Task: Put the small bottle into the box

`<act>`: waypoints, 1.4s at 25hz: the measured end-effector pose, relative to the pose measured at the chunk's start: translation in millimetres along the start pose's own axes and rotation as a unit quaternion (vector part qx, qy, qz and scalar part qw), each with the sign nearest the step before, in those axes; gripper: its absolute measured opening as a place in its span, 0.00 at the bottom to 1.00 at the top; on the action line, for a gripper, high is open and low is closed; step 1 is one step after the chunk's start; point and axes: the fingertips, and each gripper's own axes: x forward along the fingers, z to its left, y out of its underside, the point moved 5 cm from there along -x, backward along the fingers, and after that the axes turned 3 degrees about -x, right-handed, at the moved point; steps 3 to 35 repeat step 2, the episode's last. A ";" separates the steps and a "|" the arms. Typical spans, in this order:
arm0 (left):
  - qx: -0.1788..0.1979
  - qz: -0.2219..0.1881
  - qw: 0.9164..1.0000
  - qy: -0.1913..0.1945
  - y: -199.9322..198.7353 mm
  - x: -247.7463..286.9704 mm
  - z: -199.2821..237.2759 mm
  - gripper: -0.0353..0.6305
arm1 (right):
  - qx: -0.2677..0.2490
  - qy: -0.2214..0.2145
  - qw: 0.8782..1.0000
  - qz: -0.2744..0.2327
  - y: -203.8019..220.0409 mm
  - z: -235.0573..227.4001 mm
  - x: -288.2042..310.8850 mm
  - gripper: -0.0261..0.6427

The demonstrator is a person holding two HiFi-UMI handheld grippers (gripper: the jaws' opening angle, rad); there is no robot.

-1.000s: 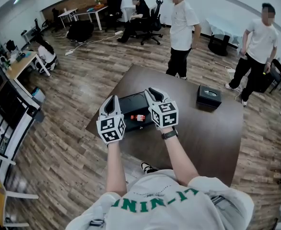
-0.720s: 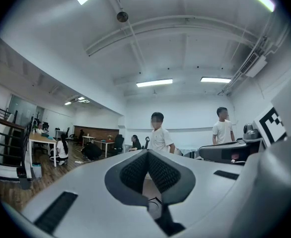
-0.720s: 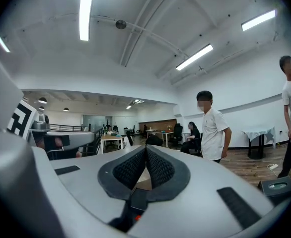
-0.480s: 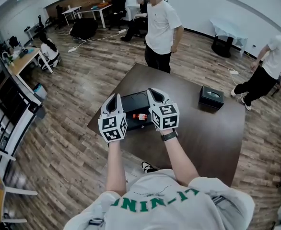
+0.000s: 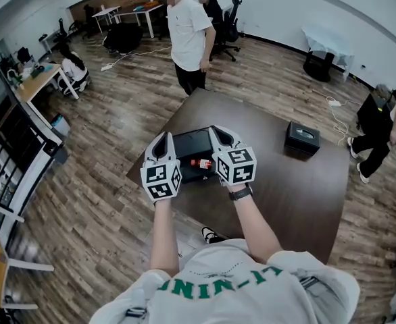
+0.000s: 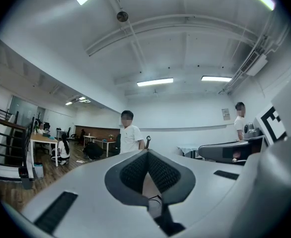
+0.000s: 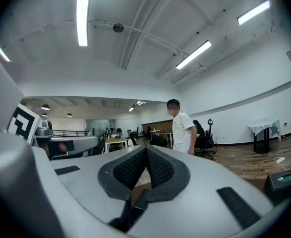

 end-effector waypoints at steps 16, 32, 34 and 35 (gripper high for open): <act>-0.001 0.003 1.000 0.000 2.7 -1.6 0.9 0.06 | 0.004 -0.001 1.000 0.001 1.5 -0.3 -1.7 0.06; -0.001 0.003 1.000 0.000 2.7 -1.6 0.9 0.06 | 0.004 -0.001 1.000 0.001 1.5 -0.3 -1.7 0.06; -0.001 0.003 1.000 0.000 2.7 -1.6 0.9 0.06 | 0.004 -0.001 1.000 0.001 1.5 -0.3 -1.7 0.06; -0.001 0.003 1.000 0.000 2.7 -1.6 0.9 0.06 | 0.004 -0.001 1.000 0.001 1.5 -0.3 -1.7 0.06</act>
